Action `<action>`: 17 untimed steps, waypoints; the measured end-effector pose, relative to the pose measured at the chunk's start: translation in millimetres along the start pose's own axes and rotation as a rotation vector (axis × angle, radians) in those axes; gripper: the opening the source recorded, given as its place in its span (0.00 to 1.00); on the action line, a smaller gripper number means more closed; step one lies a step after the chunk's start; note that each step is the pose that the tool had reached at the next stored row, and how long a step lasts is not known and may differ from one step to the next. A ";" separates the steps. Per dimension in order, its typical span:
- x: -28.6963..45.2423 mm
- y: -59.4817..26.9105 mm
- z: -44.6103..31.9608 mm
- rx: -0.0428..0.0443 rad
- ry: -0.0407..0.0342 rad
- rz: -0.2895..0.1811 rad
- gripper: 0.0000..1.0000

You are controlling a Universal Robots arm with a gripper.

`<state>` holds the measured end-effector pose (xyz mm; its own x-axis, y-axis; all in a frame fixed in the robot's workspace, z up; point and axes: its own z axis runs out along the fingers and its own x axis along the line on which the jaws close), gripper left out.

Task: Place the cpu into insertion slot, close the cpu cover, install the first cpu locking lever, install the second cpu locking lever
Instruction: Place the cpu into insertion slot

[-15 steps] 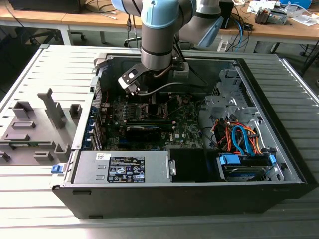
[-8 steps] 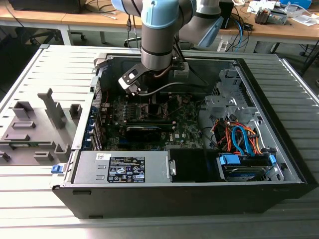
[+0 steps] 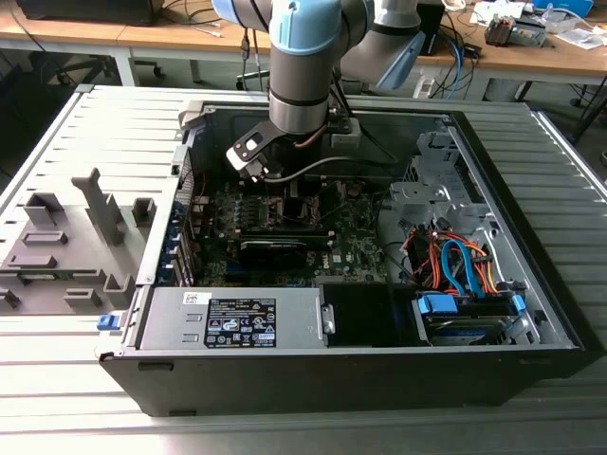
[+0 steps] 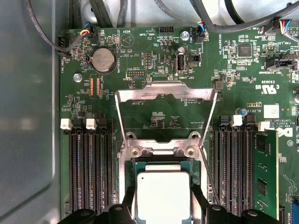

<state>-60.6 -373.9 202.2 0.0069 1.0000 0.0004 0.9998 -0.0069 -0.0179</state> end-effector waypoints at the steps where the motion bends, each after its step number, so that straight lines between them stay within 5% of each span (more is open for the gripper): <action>1: 0.0 0.1 0.0 0.0000 0.0000 0.000 0.55; 17: 0.0 0.1 0.0 -0.0001 -0.0001 -0.010 0.62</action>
<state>-60.5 -373.9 202.2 -0.0028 1.0000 0.0005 0.9998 0.0028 -0.0178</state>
